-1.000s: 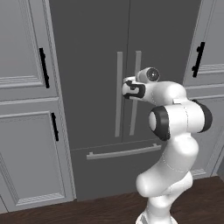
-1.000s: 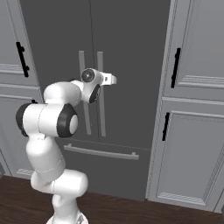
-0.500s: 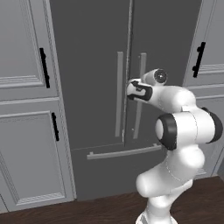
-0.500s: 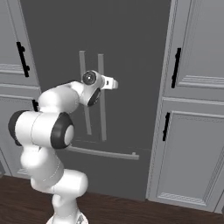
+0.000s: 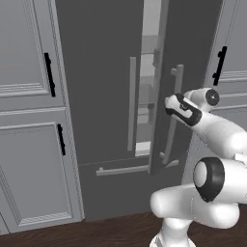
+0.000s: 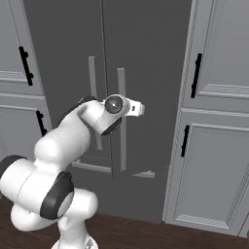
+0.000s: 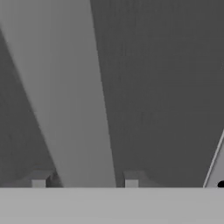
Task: Take the strawberry from the fridge and place it on top of the pancake, located on the dining counter.
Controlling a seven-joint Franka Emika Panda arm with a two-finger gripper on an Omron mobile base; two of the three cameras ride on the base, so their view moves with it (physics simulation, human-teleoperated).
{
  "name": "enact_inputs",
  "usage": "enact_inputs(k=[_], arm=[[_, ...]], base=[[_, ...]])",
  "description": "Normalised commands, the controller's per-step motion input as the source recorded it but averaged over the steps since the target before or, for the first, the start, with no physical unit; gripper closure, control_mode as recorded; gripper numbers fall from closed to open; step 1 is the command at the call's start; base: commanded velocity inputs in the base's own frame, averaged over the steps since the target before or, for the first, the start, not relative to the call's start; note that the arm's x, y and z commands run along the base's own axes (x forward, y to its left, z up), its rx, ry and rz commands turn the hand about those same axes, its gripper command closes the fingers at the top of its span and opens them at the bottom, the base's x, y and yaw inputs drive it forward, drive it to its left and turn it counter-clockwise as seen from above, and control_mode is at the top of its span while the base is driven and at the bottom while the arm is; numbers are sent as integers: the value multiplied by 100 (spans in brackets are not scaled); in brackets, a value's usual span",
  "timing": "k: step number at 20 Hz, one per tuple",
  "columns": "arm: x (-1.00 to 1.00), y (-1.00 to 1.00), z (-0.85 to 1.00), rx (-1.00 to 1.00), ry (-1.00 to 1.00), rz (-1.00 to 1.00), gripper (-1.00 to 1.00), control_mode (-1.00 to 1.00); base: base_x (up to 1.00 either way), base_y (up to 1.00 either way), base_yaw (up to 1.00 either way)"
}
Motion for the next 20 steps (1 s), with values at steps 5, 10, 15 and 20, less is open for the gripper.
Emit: enact_inputs(k=[5,10,15,20], arm=[[-97,-100,0,12,8,-3,100,-100],[-81,-100,1,21,11,-8,100,-100],[-85,-63,32,18,9,-8,-100,-100],[-77,33,68,1,16,-4,-100,-100]], base=[[0,0,0],[0,0,0],[0,0,0],[0,0,0]])
